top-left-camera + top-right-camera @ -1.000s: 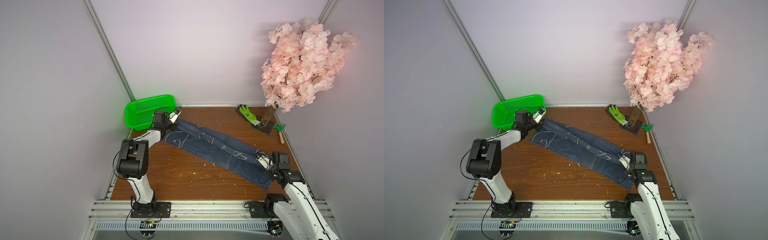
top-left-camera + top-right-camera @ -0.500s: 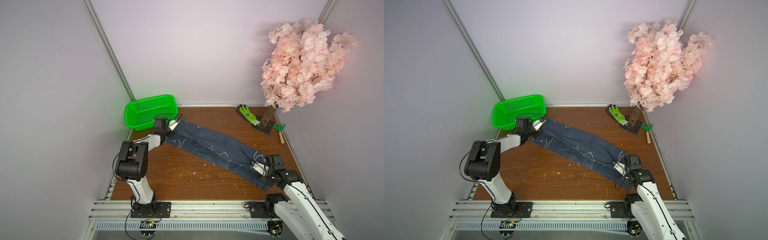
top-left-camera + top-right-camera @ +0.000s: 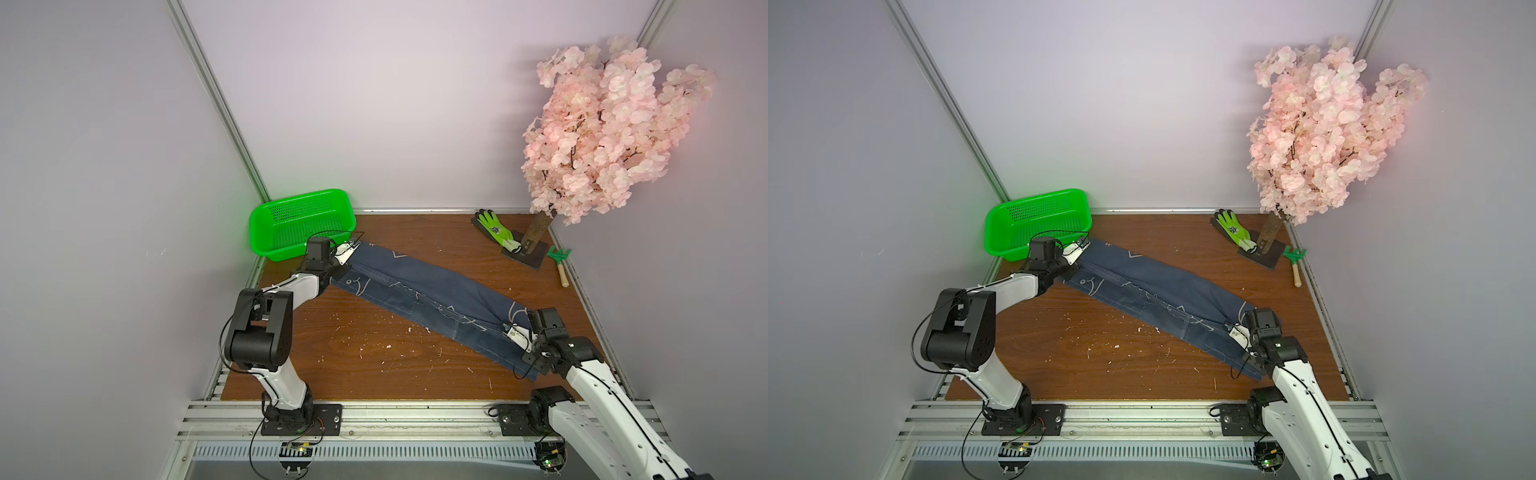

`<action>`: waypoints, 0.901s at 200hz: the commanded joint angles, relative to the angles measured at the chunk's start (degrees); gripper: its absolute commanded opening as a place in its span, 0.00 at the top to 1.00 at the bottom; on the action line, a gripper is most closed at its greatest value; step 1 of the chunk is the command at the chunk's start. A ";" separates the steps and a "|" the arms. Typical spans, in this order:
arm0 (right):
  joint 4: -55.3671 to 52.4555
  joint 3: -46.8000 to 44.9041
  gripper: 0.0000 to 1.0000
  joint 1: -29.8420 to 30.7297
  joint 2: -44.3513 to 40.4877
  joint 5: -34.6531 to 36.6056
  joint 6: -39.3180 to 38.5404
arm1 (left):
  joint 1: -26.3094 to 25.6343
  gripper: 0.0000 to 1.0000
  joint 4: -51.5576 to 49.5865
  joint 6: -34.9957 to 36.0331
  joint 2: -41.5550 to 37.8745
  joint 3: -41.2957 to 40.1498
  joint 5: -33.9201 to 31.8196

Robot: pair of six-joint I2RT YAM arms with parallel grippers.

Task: Roll up the pillowcase
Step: Fold the pillowcase at the center of the board.

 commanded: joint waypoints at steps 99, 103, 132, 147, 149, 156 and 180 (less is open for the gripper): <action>-6.77 2.59 0.80 2.12 0.89 -2.64 0.51 | 0.76 0.95 -0.52 0.57 0.04 -3.47 -3.03; -6.72 2.48 0.79 2.37 1.06 -2.45 0.35 | 0.76 0.95 -0.54 0.65 0.16 -3.53 -3.05; -6.83 2.67 0.76 3.92 1.81 -2.54 0.19 | 0.76 0.90 -0.71 0.92 0.22 -3.45 -4.22; -7.22 2.90 0.70 4.36 2.06 -2.67 0.26 | 0.76 0.84 -0.81 0.83 -0.12 -3.68 -5.04; -7.30 2.96 0.69 4.48 2.07 -2.68 0.28 | 0.76 0.83 -0.81 0.90 -0.19 -3.75 -5.16; -7.49 3.12 0.67 4.55 2.17 -2.60 0.25 | 0.76 0.79 -1.10 0.92 -0.39 -3.83 -5.39; -7.95 3.35 0.57 4.89 2.65 -1.33 -0.05 | 0.78 0.75 -1.77 0.85 -1.27 -4.15 -6.77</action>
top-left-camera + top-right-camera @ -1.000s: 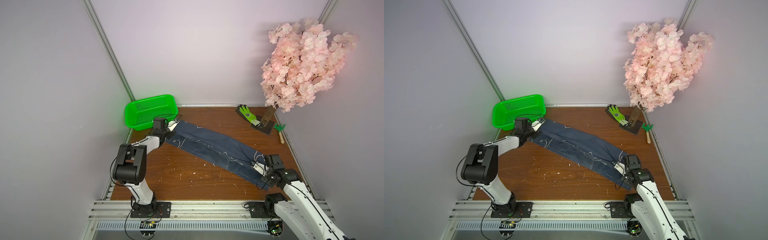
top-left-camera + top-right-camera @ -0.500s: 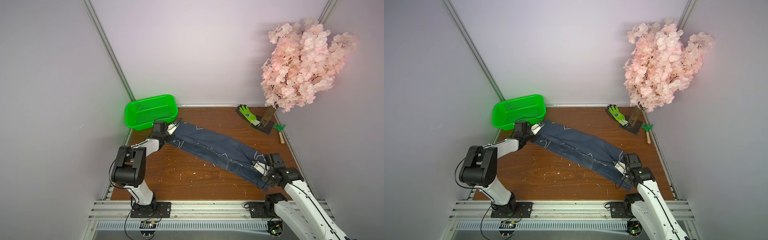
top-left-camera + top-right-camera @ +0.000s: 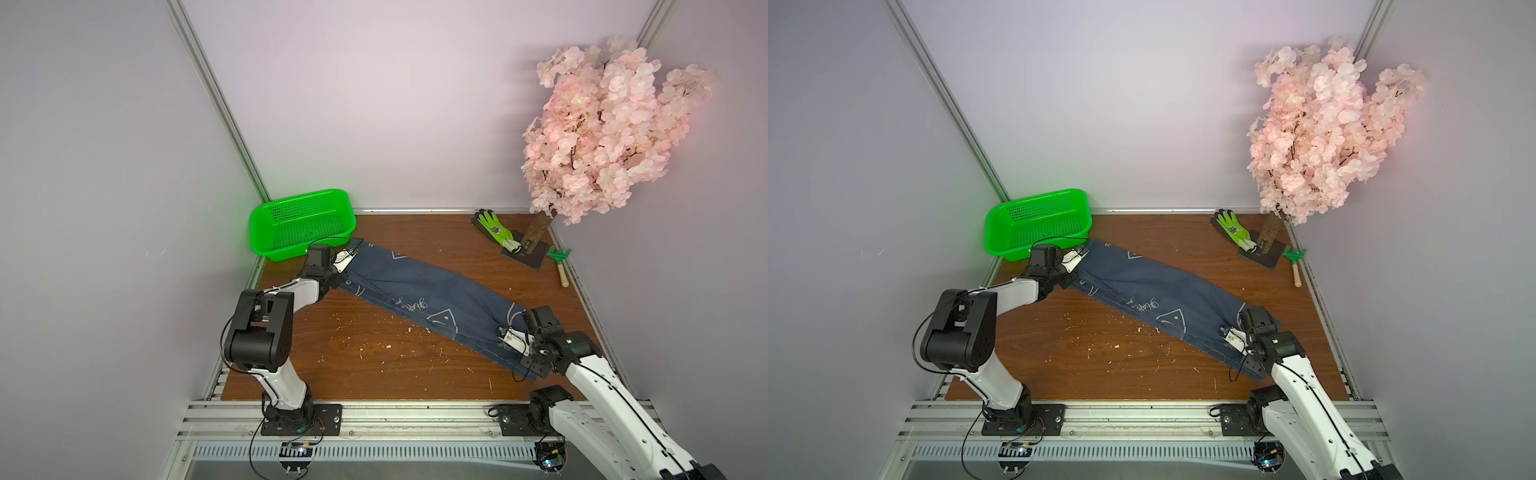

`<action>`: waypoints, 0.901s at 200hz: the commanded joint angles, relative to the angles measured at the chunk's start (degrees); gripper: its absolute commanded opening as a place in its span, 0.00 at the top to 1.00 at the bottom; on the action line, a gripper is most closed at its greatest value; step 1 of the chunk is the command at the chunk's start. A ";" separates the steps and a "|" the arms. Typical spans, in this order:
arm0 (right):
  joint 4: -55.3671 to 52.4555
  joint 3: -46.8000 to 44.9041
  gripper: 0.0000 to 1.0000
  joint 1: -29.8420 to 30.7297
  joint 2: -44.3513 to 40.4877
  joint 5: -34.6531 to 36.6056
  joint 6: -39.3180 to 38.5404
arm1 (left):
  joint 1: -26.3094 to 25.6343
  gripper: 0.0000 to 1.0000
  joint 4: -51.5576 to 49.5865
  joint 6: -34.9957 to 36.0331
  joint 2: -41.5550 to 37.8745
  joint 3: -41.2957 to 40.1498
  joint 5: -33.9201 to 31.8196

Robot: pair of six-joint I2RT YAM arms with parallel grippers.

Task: Roll up the pillowcase
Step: Fold the pillowcase at the center of the board.

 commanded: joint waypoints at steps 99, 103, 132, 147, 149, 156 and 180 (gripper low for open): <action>-4.43 12.93 0.27 0.49 2.12 2.59 0.11 | 2.79 0.67 -4.35 -4.41 -6.78 -1.19 -10.02; -4.49 13.59 0.25 0.49 2.31 1.96 -0.02 | 2.94 0.66 -4.99 -5.00 -6.80 -0.66 -10.70; -4.78 17.74 0.22 0.75 2.70 -3.51 -0.71 | 3.13 0.57 -13.93 -12.36 -6.89 5.63 -12.65; -4.77 18.69 0.21 0.83 2.53 -6.18 -1.10 | 3.09 0.54 -19.31 -19.52 -6.94 9.32 -12.88; -4.77 18.69 0.21 0.83 2.50 -6.46 -1.11 | 3.10 0.54 -20.12 -20.55 -6.84 9.72 -12.88; -4.77 18.78 0.21 0.92 2.38 -7.65 -1.10 | 3.13 0.53 -23.22 -24.65 -6.56 11.63 -12.50; -3.07 16.70 0.21 1.50 2.47 -9.68 -1.66 | 3.14 0.51 -31.32 -36.62 -5.08 14.86 -7.49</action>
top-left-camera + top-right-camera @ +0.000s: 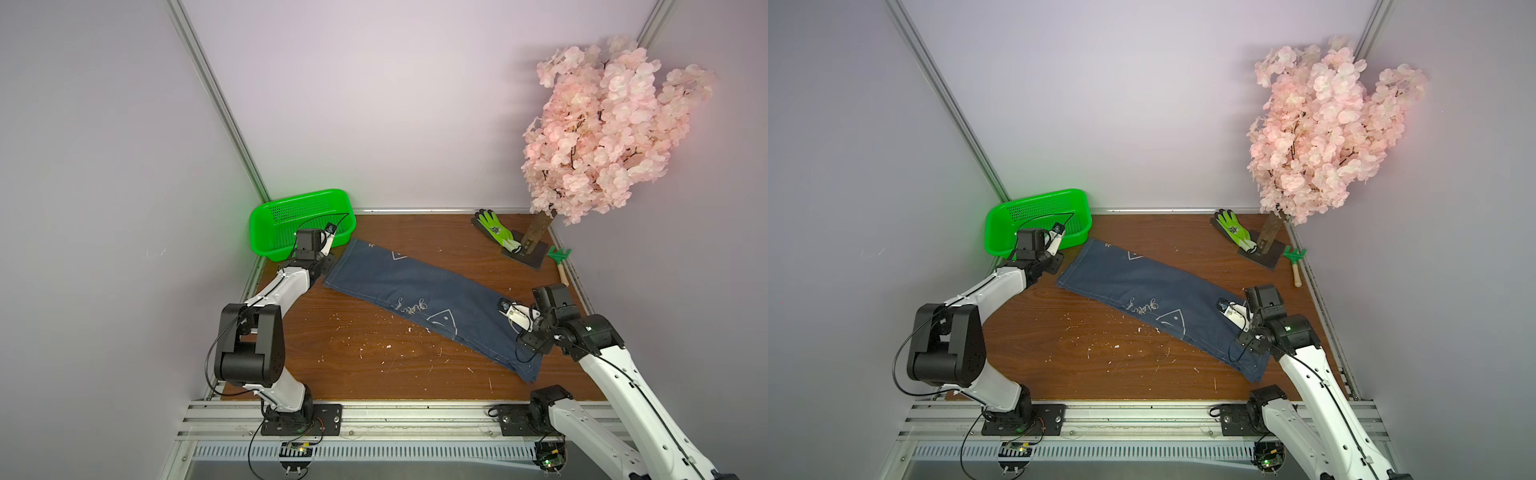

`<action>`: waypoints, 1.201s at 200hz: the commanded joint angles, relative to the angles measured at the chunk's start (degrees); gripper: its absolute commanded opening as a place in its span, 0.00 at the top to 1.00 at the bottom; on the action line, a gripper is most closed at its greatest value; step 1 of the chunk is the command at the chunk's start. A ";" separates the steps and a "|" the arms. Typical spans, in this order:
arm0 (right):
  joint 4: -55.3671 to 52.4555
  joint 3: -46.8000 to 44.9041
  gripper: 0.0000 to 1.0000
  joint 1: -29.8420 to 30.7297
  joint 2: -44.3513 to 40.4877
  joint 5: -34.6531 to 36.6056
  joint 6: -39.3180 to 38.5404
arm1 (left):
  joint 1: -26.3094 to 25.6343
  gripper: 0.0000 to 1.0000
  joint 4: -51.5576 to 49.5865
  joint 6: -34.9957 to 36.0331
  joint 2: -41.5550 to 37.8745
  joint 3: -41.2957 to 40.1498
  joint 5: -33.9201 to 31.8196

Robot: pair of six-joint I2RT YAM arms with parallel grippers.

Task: Roll up the pillowcase
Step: Fold the pillowcase at the center of the board, then adjust the pillowcase at the center of the board.

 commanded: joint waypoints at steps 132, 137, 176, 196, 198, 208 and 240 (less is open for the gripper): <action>16.45 -8.16 0.20 13.05 7.66 -2.86 4.21 | 2.79 0.43 -5.98 -53.15 4.32 -7.49 15.37; 16.51 -8.30 0.19 13.05 7.43 -2.65 4.15 | 2.87 0.43 -6.52 -52.93 4.82 -7.14 14.92; 16.15 -8.88 0.19 13.05 6.33 -1.39 3.75 | 3.67 0.53 -4.53 -53.07 6.68 -6.09 15.45; 15.86 -8.81 0.18 13.02 6.06 -0.97 3.49 | 3.67 0.55 -5.65 -53.13 7.34 -5.75 15.71; 15.84 -8.81 0.18 13.05 6.06 -0.91 3.49 | 3.67 0.55 -5.86 -53.13 7.38 -5.75 15.71; 15.75 -8.73 0.18 13.05 5.90 -0.36 3.18 | 3.67 0.54 -7.44 -52.82 7.23 -5.75 14.51; 16.40 -9.11 0.17 13.05 5.23 0.19 2.54 | 3.67 0.49 -12.92 -49.47 4.96 -3.67 8.11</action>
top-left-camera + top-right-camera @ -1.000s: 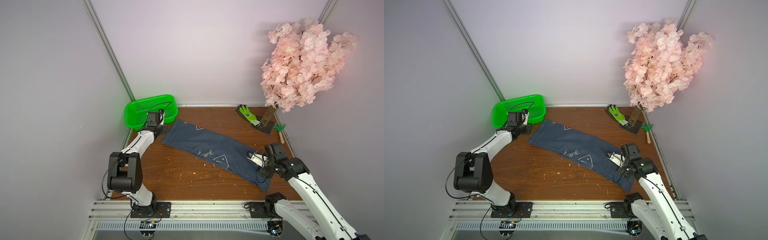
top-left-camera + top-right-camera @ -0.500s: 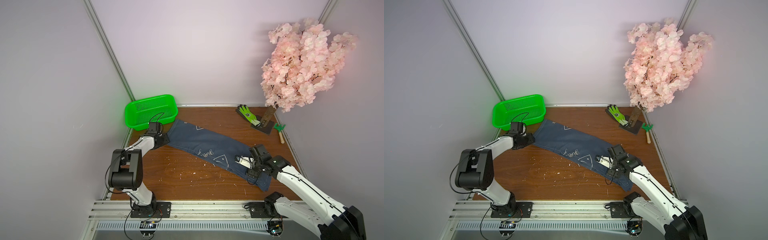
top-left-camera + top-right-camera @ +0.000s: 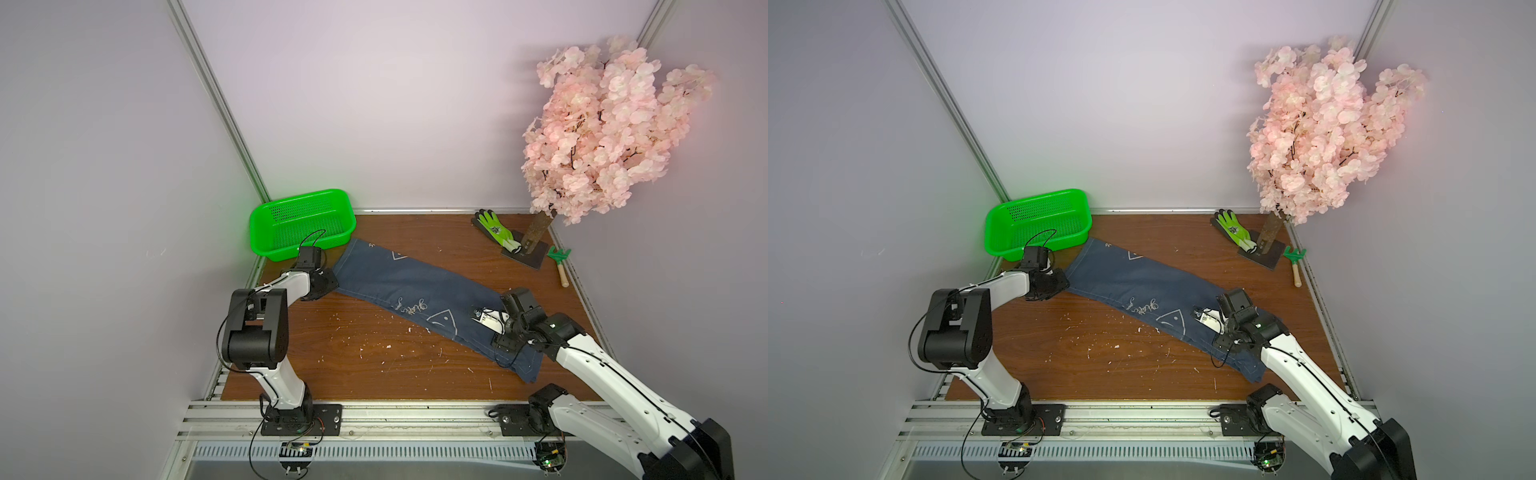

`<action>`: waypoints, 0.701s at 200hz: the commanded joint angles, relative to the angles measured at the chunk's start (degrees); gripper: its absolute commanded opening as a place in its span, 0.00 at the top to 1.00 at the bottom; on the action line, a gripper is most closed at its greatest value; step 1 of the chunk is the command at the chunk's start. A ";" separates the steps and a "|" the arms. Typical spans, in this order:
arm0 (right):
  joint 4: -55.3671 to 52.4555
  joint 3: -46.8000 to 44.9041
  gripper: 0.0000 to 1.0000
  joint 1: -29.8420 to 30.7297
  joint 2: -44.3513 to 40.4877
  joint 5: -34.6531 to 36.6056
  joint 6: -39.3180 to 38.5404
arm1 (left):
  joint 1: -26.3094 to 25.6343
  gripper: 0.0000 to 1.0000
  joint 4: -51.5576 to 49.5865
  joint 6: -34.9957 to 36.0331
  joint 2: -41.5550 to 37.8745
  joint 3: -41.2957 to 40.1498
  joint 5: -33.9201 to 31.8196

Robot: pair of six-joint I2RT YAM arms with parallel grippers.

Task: Roll up the pillowcase
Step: Adjust the pillowcase at the center of the board.

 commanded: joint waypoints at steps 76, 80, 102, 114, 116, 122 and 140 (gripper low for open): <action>1.65 -0.62 0.17 0.26 -1.44 1.38 -0.69 | 0.55 0.52 -3.52 1.96 1.47 1.12 -1.74; 1.77 -0.64 0.17 0.27 -1.48 1.56 -0.73 | 0.57 0.52 -3.56 2.04 1.65 1.24 -1.60; 2.13 -0.64 0.17 0.26 -1.65 1.54 -0.67 | 0.41 0.57 -3.60 2.75 3.08 2.51 -1.26; 2.05 -0.47 0.16 0.27 -1.36 1.60 -0.56 | 0.11 0.61 -4.49 3.74 4.14 3.53 -1.92; 2.01 -0.42 0.16 0.25 -1.39 1.65 -0.50 | 0.07 0.62 -4.63 3.79 4.25 3.59 -2.10; 1.89 -0.36 0.17 0.27 -1.17 1.82 -0.48 | -0.15 0.65 -5.06 4.30 4.55 3.89 -2.54; 1.78 -0.24 0.16 0.25 -1.43 2.20 -0.55 | -0.80 0.70 -5.90 5.24 5.05 4.23 -3.93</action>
